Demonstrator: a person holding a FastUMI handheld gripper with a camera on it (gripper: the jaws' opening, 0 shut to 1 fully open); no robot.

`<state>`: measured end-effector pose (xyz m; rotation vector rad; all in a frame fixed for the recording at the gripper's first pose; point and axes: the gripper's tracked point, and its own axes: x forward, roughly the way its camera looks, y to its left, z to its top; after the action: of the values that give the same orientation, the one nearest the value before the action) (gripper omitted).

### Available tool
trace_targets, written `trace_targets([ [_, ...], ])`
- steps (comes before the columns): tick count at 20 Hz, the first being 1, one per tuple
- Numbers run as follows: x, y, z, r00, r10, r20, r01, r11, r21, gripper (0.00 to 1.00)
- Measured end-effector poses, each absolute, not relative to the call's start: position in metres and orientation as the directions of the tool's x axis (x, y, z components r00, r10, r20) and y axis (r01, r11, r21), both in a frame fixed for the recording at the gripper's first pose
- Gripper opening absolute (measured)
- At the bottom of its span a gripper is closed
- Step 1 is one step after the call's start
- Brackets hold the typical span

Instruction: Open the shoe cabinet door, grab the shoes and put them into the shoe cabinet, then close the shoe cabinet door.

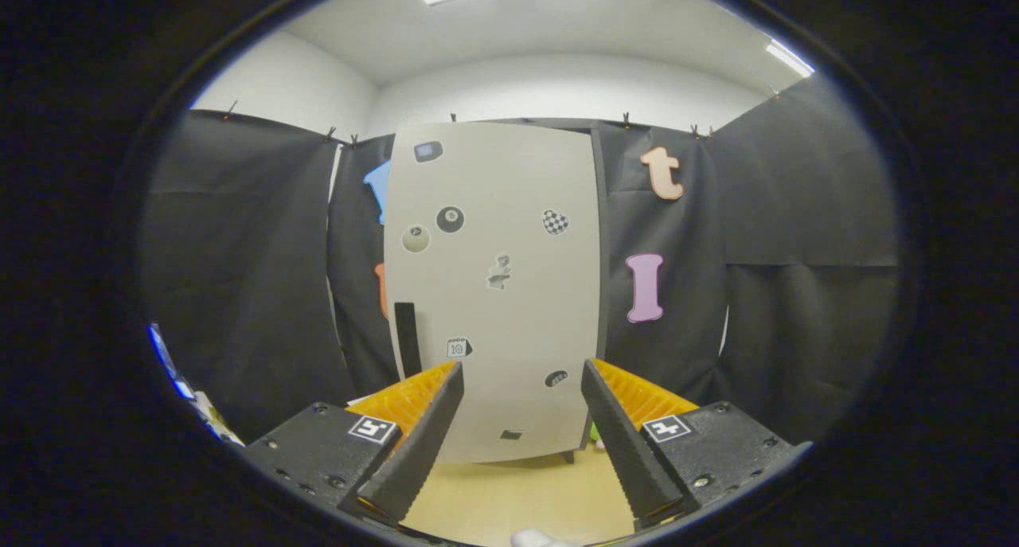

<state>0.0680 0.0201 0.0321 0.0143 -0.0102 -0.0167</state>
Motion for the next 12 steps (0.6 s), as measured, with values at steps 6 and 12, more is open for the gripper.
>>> trace_targets([
  [6,0.023,0.009,0.026,0.999,-0.04,0.012,0.04,0.999,0.005,0.97],
  [12,0.003,0.0,0.017,0.999,-0.049,0.002,0.049,0.999,0.007,0.97],
])
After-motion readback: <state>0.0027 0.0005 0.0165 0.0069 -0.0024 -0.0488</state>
